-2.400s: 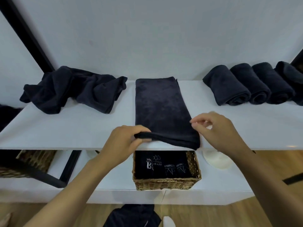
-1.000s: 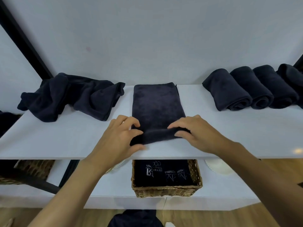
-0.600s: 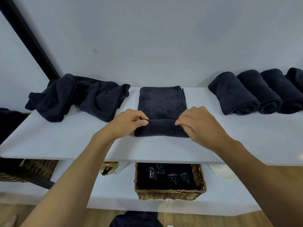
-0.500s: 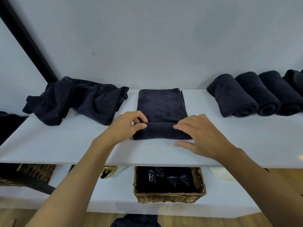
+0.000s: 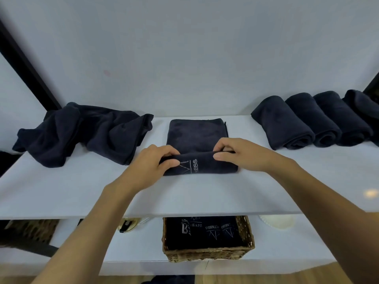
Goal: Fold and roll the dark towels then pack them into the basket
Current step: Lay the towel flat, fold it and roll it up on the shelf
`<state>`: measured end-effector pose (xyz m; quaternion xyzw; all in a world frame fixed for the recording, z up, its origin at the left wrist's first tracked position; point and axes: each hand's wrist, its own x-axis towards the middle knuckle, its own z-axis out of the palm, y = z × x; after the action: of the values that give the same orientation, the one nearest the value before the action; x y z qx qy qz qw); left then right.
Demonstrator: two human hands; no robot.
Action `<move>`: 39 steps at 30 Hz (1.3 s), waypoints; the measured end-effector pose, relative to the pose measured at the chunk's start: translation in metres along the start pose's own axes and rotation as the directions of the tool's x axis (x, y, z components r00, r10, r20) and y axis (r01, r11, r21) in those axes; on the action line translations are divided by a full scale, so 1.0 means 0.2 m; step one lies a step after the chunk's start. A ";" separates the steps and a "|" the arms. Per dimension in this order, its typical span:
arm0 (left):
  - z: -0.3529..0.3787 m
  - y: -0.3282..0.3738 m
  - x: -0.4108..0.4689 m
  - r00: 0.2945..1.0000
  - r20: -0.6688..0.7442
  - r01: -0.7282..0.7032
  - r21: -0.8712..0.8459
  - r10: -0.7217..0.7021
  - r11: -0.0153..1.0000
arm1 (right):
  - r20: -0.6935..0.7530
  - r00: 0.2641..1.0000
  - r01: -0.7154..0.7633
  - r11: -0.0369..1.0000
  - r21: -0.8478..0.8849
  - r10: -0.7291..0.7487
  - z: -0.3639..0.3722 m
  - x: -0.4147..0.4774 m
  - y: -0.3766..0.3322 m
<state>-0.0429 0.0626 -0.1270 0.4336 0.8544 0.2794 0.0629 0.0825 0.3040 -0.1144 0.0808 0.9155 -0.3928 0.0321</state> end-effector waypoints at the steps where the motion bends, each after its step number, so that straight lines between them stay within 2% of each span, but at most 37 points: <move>1: -0.01 -0.01 0.03 0.999 0.041 0.027 -0.031 -0.026 0.999 | -0.061 0.998 0.016 0.999 -0.052 -0.019 0.01 0.02 0.00; 3: -0.02 -0.03 0.09 0.990 0.108 0.098 -0.075 -0.089 0.992 | -0.251 0.949 0.128 0.962 -0.243 -0.189 0.04 0.03 0.01; 5: -0.03 -0.04 0.14 0.979 0.162 0.143 -0.095 -0.127 0.985 | -0.306 0.862 0.224 0.844 -0.487 -0.405 0.09 0.00 0.03; 7: -0.02 -0.03 0.17 0.966 0.201 0.191 -0.148 -0.160 0.970 | -0.235 0.869 0.228 0.774 -0.591 -0.435 0.14 -0.03 0.07; 9: -0.01 -0.02 0.20 0.972 0.153 0.204 -0.152 -0.181 0.967 | -0.206 0.899 0.193 0.770 -0.608 -0.387 0.16 -0.04 0.10; 12: 0.01 -0.01 0.16 0.987 -0.124 0.097 -0.074 -0.106 0.992 | -0.251 0.919 0.147 0.854 -0.499 -0.305 0.15 -0.03 0.08; 14: -0.01 -0.01 0.09 0.973 -0.227 -0.045 0.036 0.052 0.998 | -0.240 0.946 0.138 0.941 -0.309 -0.218 0.11 -0.04 0.06; 16: 0.01 -0.05 0.04 0.952 -0.190 -0.179 0.297 0.242 0.938 | -0.180 0.976 0.102 0.989 -0.111 -0.121 0.07 -0.04 0.06; 18: 0.07 -0.07 0.03 0.935 -0.121 -0.233 0.496 0.332 0.836 | -0.109 0.993 0.040 0.997 -0.059 -0.046 0.01 -0.01 0.05; 19: 0.09 -0.07 0.05 0.935 -0.102 -0.239 0.525 0.339 0.817 | -0.071 0.997 0.010 0.998 -0.068 -0.015 -0.02 0.02 0.04; 22: 0.06 -0.05 0.12 0.969 -0.033 -0.216 0.377 0.246 0.901 | 0.005 0.999 -0.031 0.985 -0.169 0.033 -0.06 0.11 0.01; 23: 0.04 -0.05 0.15 0.983 0.008 -0.180 0.292 0.186 0.939 | -0.026 1.000 -0.021 0.977 -0.211 0.016 -0.06 0.13 0.01; 25: 0.00 -0.03 0.20 0.990 0.116 -0.106 0.178 0.086 0.978 | -0.210 0.967 0.078 0.950 -0.302 -0.146 -0.02 0.12 0.02; 26: -0.02 -0.02 0.23 0.984 0.172 -0.070 0.126 0.048 0.990 | -0.275 0.929 0.142 0.924 -0.354 -0.248 0.00 0.09 0.03; 28: -0.07 -0.02 0.30 0.955 0.294 0.033 0.008 -0.034 0.999 | -0.272 0.896 0.203 0.868 -0.453 -0.351 0.06 0.05 0.05; 31: -0.12 -0.03 0.39 0.894 0.430 0.173 -0.071 -0.127 0.982 | -0.281 0.909 0.172 0.893 -0.417 -0.307 0.08 0.06 0.11; 33: -0.12 -0.02 0.41 0.907 0.395 0.190 -0.079 -0.144 0.979 | -0.301 0.920 0.162 0.942 -0.295 -0.252 0.04 0.11 0.10; 35: -0.10 -0.01 0.39 0.976 0.178 0.136 -0.033 -0.128 0.990 | -0.281 0.947 0.106 0.978 -0.181 -0.155 0.00 0.16 0.08; 37: -0.07 0.00 0.35 0.999 0.011 0.037 0.062 -0.038 0.997 | -0.242 0.969 0.029 0.996 -0.080 -0.048 -0.04 0.21 0.08; 39: -0.04 -0.02 0.35 0.999 0.019 -0.051 0.169 0.048 0.984 | -0.221 0.975 -0.033 0.999 -0.018 0.028 -0.06 0.27 0.07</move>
<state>-0.0914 0.1119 -0.1133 0.4604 0.8636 0.2038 0.0251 0.0323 0.3289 -0.1235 0.1377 0.9163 -0.3708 -0.0630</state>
